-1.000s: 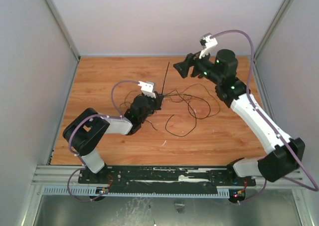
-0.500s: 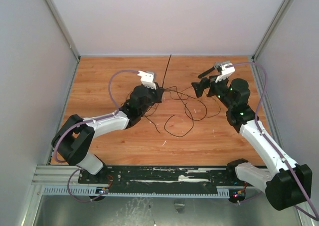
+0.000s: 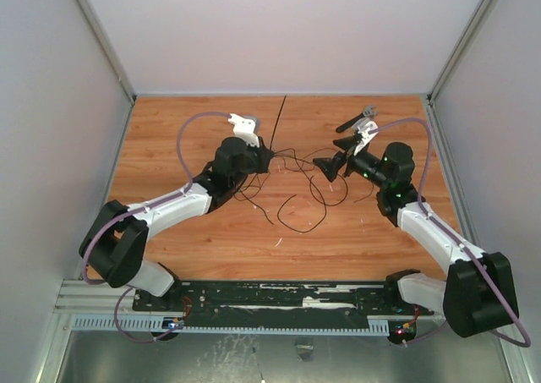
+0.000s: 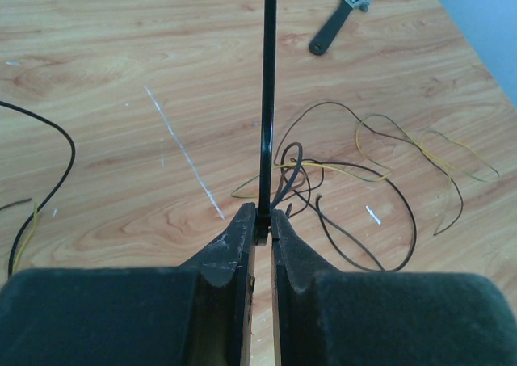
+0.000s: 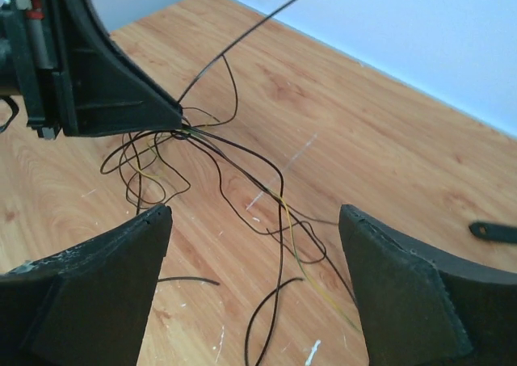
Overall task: Zip-tie the wires
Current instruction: Tie the cable at the center of the board.
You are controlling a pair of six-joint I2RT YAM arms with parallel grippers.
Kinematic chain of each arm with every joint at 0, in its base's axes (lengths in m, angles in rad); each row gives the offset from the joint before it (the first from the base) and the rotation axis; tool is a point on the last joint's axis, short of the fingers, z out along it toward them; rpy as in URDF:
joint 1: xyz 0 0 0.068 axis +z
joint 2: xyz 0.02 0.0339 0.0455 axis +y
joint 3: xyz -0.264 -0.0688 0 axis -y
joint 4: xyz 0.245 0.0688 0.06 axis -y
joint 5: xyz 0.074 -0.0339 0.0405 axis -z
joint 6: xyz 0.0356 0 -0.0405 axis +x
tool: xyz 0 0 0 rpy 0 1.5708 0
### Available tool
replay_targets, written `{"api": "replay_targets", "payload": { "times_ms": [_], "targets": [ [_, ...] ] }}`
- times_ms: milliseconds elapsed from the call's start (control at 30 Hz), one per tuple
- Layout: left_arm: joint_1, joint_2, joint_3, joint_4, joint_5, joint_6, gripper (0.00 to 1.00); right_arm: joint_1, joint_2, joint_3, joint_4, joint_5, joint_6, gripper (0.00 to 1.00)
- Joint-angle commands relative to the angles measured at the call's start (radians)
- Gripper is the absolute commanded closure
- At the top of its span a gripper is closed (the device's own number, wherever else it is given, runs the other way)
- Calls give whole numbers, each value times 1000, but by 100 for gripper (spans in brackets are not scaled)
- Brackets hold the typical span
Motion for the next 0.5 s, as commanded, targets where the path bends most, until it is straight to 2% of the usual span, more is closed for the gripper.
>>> {"api": "replay_targets", "payload": {
  "times_ms": [0,67,200,467],
  "targets": [
    [22,-40,25,-13,66,-16,100,3,66,-22,207,-134,-98,18],
    [29,-42,25,-16,84,-17,100,17,129,15,208,-165,-157,23],
    [36,-51,23,-14,103,-25,100,44,243,137,88,-178,-245,38],
    [44,-56,21,-1,132,-42,100,70,248,58,127,-145,-273,40]
  ]
}}
